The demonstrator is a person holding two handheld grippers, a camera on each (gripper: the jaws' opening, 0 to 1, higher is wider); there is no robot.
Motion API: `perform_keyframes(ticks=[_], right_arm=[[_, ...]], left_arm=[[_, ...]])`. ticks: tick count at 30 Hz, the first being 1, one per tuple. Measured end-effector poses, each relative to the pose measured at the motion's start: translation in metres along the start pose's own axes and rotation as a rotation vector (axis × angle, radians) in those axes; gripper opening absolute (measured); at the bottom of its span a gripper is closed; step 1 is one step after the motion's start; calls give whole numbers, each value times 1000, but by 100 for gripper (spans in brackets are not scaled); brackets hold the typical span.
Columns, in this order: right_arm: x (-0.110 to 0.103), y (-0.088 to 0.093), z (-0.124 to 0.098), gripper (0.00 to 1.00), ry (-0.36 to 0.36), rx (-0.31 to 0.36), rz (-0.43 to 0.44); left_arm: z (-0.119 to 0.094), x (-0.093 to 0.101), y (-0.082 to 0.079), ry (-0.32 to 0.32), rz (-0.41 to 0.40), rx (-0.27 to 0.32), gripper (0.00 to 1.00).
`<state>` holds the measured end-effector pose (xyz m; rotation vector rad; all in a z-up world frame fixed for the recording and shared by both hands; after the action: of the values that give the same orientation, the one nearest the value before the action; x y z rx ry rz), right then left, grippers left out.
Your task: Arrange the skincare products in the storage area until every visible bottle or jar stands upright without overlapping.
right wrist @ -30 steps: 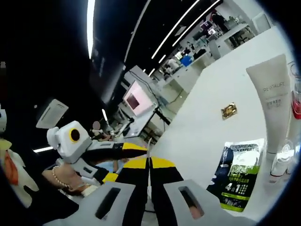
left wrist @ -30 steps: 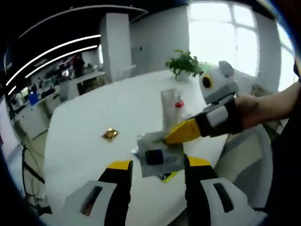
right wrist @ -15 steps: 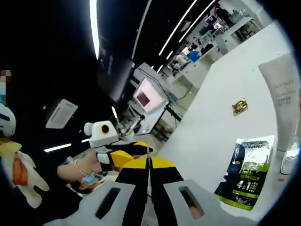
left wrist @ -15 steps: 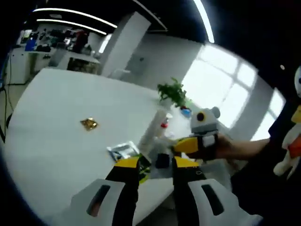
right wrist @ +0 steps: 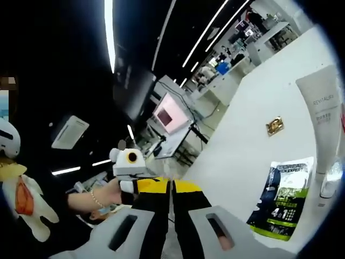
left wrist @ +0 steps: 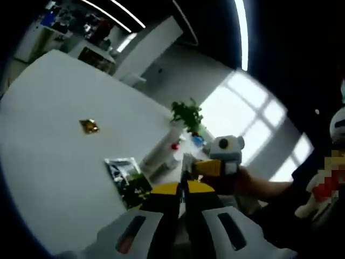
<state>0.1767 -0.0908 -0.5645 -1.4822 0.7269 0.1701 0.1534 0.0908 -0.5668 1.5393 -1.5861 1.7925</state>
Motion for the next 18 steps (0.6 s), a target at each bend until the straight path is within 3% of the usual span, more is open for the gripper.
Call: perform_keyframes(ticks=[2, 4, 10, 16, 18], right_arm=[[0, -3, -4, 6, 50, -28, -72], [-5, -9, -5, 8, 42, -22, -81], [-13, -25, 1, 10, 68, -19, -140], [-20, -32, 9, 4, 103, -106, -291], [-24, -33, 13, 3, 118, -162, -394]], left_arm=[[-1, 4, -3, 10, -37, 45, 5], [-2, 9, -4, 32, -91, 86, 5], [-7, 7, -1, 65, -157, 103, 5], [-16, 3, 3, 80, -214, 124, 5], [-18, 5, 4, 75, -222, 124, 5]])
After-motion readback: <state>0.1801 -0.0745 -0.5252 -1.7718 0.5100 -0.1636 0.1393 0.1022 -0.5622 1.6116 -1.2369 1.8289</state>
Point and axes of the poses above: the point that each gripper's makers call its tool centre point, and the gripper's own axes: z roughly forward along the fingers, x roughly to its right, y roughly out of its underside, the point moved 8 cm from there along -z, roughly backward along the fingers, and after that the axes turned 12 degrees about -z, right-handed, at the moved point
